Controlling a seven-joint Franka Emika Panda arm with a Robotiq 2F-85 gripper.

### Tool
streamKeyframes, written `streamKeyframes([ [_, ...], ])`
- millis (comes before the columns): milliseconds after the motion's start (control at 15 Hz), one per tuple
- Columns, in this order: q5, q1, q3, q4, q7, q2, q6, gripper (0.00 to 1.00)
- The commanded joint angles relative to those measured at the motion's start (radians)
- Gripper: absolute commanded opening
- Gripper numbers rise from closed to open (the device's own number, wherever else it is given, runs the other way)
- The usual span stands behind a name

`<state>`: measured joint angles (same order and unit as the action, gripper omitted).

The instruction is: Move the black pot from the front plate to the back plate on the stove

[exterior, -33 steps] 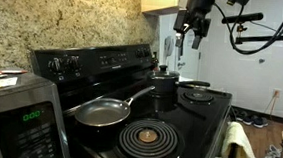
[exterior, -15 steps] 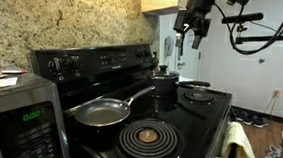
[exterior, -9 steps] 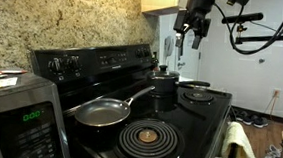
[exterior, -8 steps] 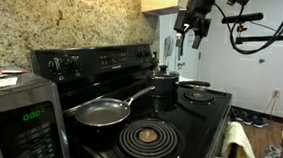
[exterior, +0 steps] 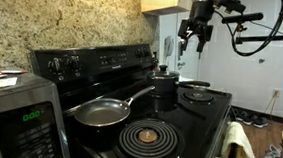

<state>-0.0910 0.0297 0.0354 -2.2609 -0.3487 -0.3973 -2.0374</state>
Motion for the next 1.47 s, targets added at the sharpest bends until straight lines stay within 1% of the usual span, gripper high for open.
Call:
streamKeyframes([
  [0, 0.086, 0.044, -0.007, 0.029, 0.011, 0.081, 0.0, 1.0],
  [200, 0.169, 0.066, -0.021, 0.011, 0.011, 0.119, -0.034, 1.0],
  [267, 0.172, 0.062, -0.022, 0.005, 0.008, 0.112, -0.045, 1.0],
  [333, 0.146, 0.054, -0.026, 0.004, 0.0, 0.103, -0.022, 1.0],
  [600, 0.147, 0.055, -0.028, 0.004, 0.0, 0.112, -0.025, 1.0],
  [667, 0.157, 0.058, -0.026, -0.016, -0.013, 0.109, -0.068, 1.0],
  [1067, 0.185, 0.085, -0.045, -0.077, -0.04, 0.158, -0.215, 1.0],
  [1400, 0.315, 0.126, -0.059, -0.096, -0.093, 0.213, -0.255, 1.0],
])
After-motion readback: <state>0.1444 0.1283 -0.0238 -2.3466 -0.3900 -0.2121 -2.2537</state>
